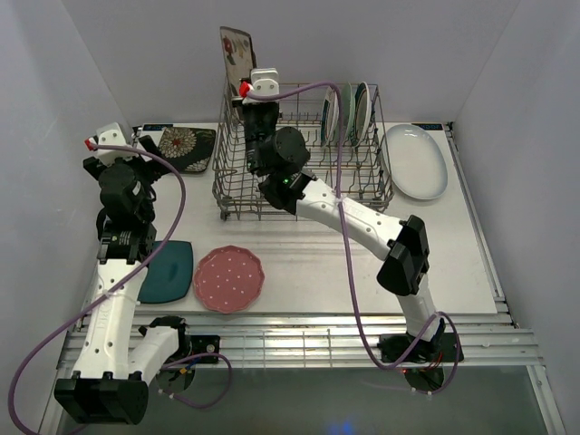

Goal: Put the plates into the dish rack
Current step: Insert the plate into the dish rack.

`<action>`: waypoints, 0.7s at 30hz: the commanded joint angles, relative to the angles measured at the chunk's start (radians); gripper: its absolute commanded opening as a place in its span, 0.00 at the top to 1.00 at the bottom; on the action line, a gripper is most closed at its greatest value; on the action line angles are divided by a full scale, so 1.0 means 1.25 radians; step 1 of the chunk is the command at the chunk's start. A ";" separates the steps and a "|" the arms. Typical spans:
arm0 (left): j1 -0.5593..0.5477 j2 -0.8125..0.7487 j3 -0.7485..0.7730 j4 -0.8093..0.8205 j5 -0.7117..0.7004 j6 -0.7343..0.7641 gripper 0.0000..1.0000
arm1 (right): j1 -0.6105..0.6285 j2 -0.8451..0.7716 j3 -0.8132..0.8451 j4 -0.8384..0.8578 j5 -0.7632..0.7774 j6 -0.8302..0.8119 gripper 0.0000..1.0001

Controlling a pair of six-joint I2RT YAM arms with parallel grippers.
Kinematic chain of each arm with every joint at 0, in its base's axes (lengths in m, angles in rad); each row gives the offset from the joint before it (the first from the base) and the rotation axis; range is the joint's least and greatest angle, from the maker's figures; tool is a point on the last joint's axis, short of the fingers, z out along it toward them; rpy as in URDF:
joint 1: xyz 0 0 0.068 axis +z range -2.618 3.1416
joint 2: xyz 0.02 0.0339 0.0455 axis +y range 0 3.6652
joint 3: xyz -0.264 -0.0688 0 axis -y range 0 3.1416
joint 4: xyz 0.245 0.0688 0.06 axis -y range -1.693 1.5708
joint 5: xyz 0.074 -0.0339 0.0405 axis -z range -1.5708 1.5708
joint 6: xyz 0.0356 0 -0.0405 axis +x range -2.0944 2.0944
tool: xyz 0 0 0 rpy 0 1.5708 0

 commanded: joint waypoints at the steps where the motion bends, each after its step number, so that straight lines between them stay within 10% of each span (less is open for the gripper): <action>1: 0.003 -0.002 -0.014 0.018 0.014 -0.005 0.02 | -0.030 -0.100 0.042 0.162 -0.025 -0.028 0.92; 21: 0.003 0.009 -0.085 0.050 0.091 0.026 0.02 | -0.211 -0.015 0.079 0.105 -0.008 -0.001 0.92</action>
